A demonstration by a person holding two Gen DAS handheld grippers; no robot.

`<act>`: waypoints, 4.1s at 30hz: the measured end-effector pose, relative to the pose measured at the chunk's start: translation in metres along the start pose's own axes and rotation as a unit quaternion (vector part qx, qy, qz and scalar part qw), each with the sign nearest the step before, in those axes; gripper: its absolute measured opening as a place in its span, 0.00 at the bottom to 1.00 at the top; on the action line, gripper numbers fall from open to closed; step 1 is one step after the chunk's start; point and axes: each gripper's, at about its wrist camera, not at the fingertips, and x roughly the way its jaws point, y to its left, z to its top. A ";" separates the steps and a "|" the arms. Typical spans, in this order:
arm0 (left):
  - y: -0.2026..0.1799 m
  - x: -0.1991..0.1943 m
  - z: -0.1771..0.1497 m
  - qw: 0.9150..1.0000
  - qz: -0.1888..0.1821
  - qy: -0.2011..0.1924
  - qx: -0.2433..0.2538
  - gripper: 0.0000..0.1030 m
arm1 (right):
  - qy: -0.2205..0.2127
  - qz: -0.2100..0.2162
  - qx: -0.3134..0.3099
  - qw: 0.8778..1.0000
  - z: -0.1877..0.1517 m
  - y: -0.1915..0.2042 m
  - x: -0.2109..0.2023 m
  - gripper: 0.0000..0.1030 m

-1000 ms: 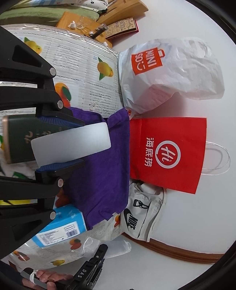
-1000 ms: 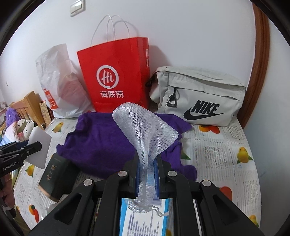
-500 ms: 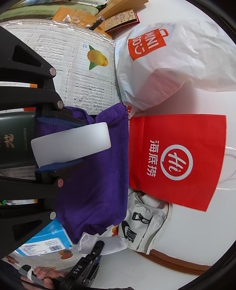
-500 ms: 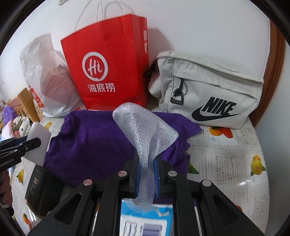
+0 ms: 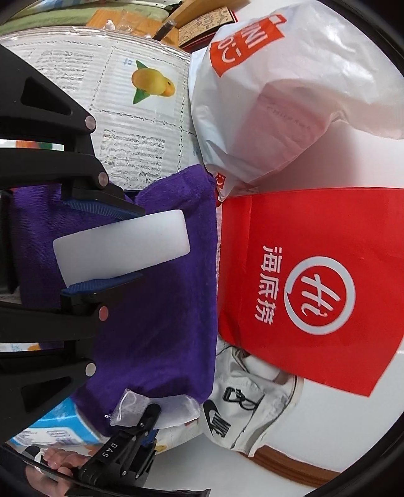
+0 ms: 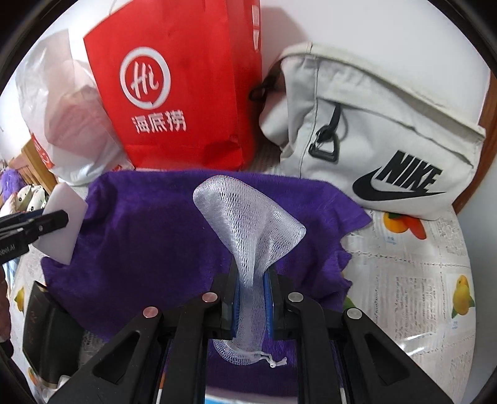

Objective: Organize soft objects
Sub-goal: 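Release the block with left gripper while right gripper releases mesh bag onto towel, then withdraw both grippers from the towel toward the remaining items, then grasp the yellow pouch with black straps with the right gripper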

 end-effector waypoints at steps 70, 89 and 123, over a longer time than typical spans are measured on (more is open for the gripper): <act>0.009 -0.158 -0.151 0.999 0.012 -0.030 -0.025 0.62 | -0.073 0.018 0.022 0.997 -0.135 0.034 -0.172 0.86; 0.029 -0.142 -0.221 0.999 -0.006 0.004 -0.042 0.62 | -0.021 0.074 -0.045 0.996 -0.216 0.093 -0.138 0.86; 0.026 -0.130 -0.238 0.999 -0.021 0.027 -0.034 0.62 | -0.038 0.091 -0.067 0.993 -0.242 0.095 -0.143 0.70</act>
